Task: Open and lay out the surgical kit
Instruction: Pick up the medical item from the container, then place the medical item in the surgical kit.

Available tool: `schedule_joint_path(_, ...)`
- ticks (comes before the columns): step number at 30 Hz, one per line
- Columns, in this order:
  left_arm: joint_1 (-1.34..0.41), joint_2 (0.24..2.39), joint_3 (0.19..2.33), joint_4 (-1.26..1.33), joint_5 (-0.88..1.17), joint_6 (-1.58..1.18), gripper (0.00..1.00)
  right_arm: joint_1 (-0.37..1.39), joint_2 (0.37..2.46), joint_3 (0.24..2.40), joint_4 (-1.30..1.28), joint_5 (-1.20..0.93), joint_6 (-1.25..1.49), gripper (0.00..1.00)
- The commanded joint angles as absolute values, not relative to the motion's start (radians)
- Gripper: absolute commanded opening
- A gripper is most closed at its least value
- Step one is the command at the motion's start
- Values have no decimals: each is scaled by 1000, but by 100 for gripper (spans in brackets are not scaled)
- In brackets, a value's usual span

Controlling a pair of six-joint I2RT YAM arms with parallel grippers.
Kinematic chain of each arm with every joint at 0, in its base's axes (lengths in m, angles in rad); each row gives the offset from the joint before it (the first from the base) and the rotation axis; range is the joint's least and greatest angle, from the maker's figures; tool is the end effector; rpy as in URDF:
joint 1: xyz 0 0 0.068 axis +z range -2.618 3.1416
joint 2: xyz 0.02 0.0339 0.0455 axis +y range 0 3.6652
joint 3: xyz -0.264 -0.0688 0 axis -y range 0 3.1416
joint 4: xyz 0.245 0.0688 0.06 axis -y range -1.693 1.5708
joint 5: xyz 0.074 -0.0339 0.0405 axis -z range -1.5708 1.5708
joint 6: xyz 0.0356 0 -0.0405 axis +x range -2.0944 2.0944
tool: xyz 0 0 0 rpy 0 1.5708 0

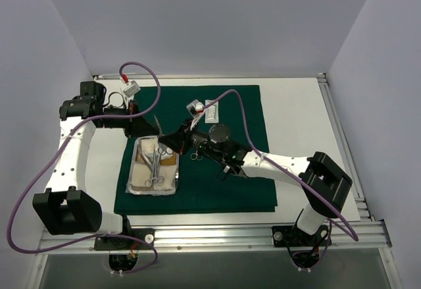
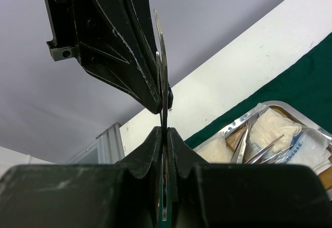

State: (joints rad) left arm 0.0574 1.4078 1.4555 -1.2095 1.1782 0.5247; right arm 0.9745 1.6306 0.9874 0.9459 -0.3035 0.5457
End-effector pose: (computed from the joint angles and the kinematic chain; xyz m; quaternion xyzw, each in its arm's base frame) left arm 0.2553 -0.0183 0.3652 0.2983 0.7659 -0.4727 0.3179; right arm 0.1995 0.3128 0.3103 -0.2436 0.5463 0.6136 0.5155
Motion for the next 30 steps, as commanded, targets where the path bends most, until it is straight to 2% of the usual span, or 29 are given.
schedule_joint_path(1,55,1381,1442,-1134,1108,487,2,953,1605,991,1043,-304,558,0)
schedule_joint_path(4,57,1388,1395,-1078,1016,442,2,916,1592,953,1042,-301,583,0)
schedule_joint_path(16,57,1422,1365,-1048,873,427,2,854,1571,897,993,-295,595,0)
schedule_joint_path(19,58,1419,1348,-1013,802,397,2,839,1552,885,892,-229,595,0)
schedule_joint_path(24,58,1417,1322,-976,671,371,2,770,1523,793,793,-118,701,0)
schedule_joint_path(30,60,1433,1316,-957,666,348,2,654,1603,710,830,-176,819,0)
